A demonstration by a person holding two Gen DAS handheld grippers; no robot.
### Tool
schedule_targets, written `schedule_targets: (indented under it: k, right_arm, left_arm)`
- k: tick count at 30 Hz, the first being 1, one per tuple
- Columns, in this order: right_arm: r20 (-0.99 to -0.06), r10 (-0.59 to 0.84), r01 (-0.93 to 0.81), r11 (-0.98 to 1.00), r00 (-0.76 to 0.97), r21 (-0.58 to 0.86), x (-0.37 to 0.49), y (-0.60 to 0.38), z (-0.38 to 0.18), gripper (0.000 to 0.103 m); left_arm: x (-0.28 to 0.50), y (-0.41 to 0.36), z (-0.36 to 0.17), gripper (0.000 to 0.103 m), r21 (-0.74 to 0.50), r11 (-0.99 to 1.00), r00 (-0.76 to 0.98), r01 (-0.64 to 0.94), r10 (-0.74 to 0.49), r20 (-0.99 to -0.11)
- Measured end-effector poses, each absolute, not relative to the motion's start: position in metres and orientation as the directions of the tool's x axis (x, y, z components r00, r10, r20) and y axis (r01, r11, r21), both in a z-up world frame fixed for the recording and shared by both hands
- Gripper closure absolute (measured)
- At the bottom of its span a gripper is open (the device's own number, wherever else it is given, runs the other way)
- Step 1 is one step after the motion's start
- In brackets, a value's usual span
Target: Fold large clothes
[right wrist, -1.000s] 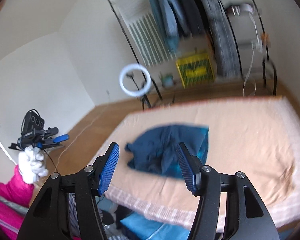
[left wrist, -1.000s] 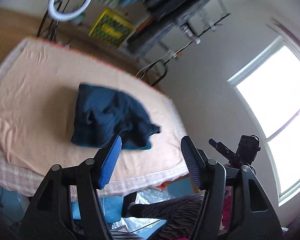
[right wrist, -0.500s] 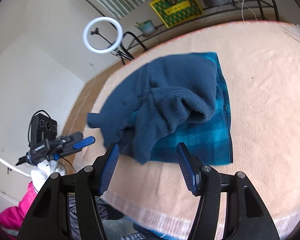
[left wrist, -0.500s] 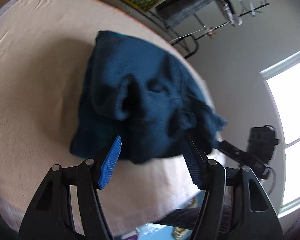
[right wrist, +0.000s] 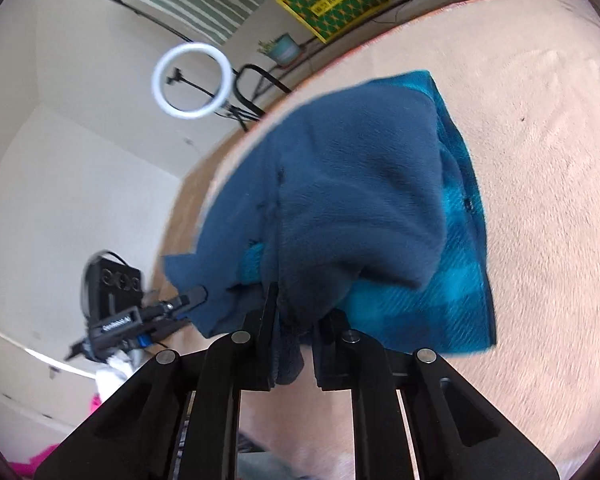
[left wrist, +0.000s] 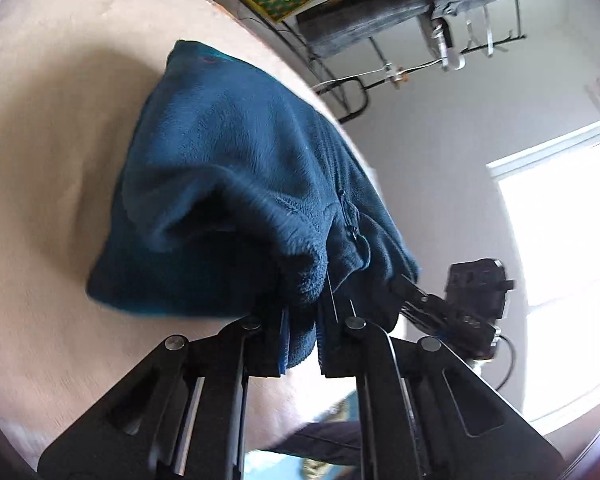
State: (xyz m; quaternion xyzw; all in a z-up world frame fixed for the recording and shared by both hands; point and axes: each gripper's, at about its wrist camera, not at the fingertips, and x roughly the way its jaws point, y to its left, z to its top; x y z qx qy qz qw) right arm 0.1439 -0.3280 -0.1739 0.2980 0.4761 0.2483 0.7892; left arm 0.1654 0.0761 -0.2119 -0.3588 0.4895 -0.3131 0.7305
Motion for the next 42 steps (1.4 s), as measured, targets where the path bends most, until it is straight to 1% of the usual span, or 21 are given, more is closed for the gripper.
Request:
schedule_targets:
  k: [2,3,6,7,8,13,16,19,21,24,25,26,27,28,30,32,35,37,39,41,42]
  right_arm:
    - [-0.601,0.671,-0.131,0.708,0.434,0.694,0.13,-0.334,-0.162,0.093]
    - [-0.612,0.662,-0.131,0.718,0.433,0.684,0.125,-0.338,-0.163,0.093]
    - [-0.699,0.604,-0.052,0.769,0.383,0.637,0.126,-0.34,-0.192,0.094]
    - [-0.736,0.581,-0.009,0.787,0.348,0.617,0.127,-0.34,-0.211,0.094]
    - [-0.749,0.57,0.001,0.795,0.337,0.606,0.128,-0.339,-0.219,0.094]
    - [-0.774,0.51,-0.053,0.845,0.375,0.532,0.127,-0.341,-0.21,0.094]
    - [-0.767,0.511,-0.045,0.842,0.388,0.538,0.128,-0.348,-0.206,0.094]
    - [-0.783,0.481,-0.067,0.865,0.395,0.498,0.12,-0.35,-0.201,0.093]
    - [-0.78,0.494,-0.093,0.861,0.383,0.5,0.112,-0.35,-0.199,0.087]
    - [-0.771,0.528,-0.121,0.844,0.355,0.522,0.101,-0.351,-0.194,0.082]
    - [-0.759,0.546,-0.122,0.832,0.354,0.542,0.098,-0.353,-0.191,0.072]
    - [-0.735,0.569,-0.115,0.813,0.368,0.571,0.093,-0.36,-0.187,0.055]
    - [-0.72,0.581,-0.11,0.801,0.379,0.588,0.091,-0.365,-0.184,0.046]
    - [-0.7,0.591,-0.098,0.787,0.402,0.609,0.088,-0.372,-0.18,0.035]
    - [-0.654,0.599,-0.059,0.757,0.462,0.651,0.09,-0.39,-0.175,0.034]
    - [-0.614,0.622,-0.007,0.706,0.486,0.709,0.097,-0.406,-0.179,0.035]
    - [-0.628,0.602,0.114,0.671,0.493,0.733,0.115,-0.424,-0.197,0.034]
    - [-0.61,0.627,0.17,0.617,0.485,0.769,0.131,-0.428,-0.211,0.034]
    - [-0.578,0.664,0.183,0.567,0.474,0.803,0.143,-0.428,-0.221,0.046]
    - [-0.552,0.705,0.159,0.545,0.444,0.823,0.149,-0.422,-0.225,0.085]
    - [-0.561,0.707,0.132,0.566,0.43,0.814,0.152,-0.416,-0.221,0.091]
  left_arm:
    - [0.163,0.078,-0.225,0.095,-0.832,0.55,0.295,0.073,-0.809,-0.509]
    - [0.162,0.076,-0.242,0.095,-0.822,0.568,0.267,0.045,-0.799,-0.538]
    - [0.162,0.072,-0.274,0.095,-0.795,0.606,0.247,-0.001,-0.77,-0.588]
    - [0.161,0.07,-0.276,0.095,-0.791,0.612,0.25,0.002,-0.766,-0.592]
    - [0.16,0.068,-0.276,0.095,-0.785,0.62,0.255,0.013,-0.761,-0.597]
    - [0.145,0.057,-0.25,0.093,-0.733,0.674,0.269,0.094,-0.726,-0.634]
    - [0.13,0.058,-0.229,0.093,-0.736,0.663,0.249,0.136,-0.742,-0.622]
    - [0.114,0.066,-0.197,0.093,-0.718,0.659,0.232,0.224,-0.752,-0.617]
    - [0.11,0.079,-0.17,0.093,-0.695,0.663,0.285,0.278,-0.748,-0.599]
    - [0.126,0.093,-0.138,0.093,-0.618,0.713,0.387,0.331,-0.7,-0.6]
    - [0.134,0.096,-0.137,0.093,-0.611,0.723,0.401,0.322,-0.689,-0.604]
    - [0.144,0.098,-0.139,0.093,-0.609,0.73,0.405,0.311,-0.681,-0.61]
    - [0.153,0.098,-0.142,0.093,-0.601,0.74,0.405,0.303,-0.671,-0.621]
    - [0.159,0.099,-0.147,0.093,-0.598,0.746,0.405,0.292,-0.663,-0.63]
    - [0.17,0.095,-0.158,0.093,-0.609,0.744,0.387,0.273,-0.665,-0.639]
    - [0.174,0.086,-0.164,0.093,-0.592,0.757,0.382,0.276,-0.652,-0.655]
    - [0.183,0.078,-0.168,0.093,-0.594,0.755,0.368,0.278,-0.655,-0.66]
    - [0.182,0.074,-0.167,0.093,-0.594,0.753,0.366,0.284,-0.658,-0.658]
    - [0.182,0.072,-0.163,0.093,-0.591,0.75,0.364,0.297,-0.661,-0.656]
    - [0.19,0.066,-0.164,0.093,-0.584,0.753,0.365,0.303,-0.658,-0.659]
    - [0.191,0.065,-0.164,0.093,-0.585,0.752,0.362,0.304,-0.659,-0.659]
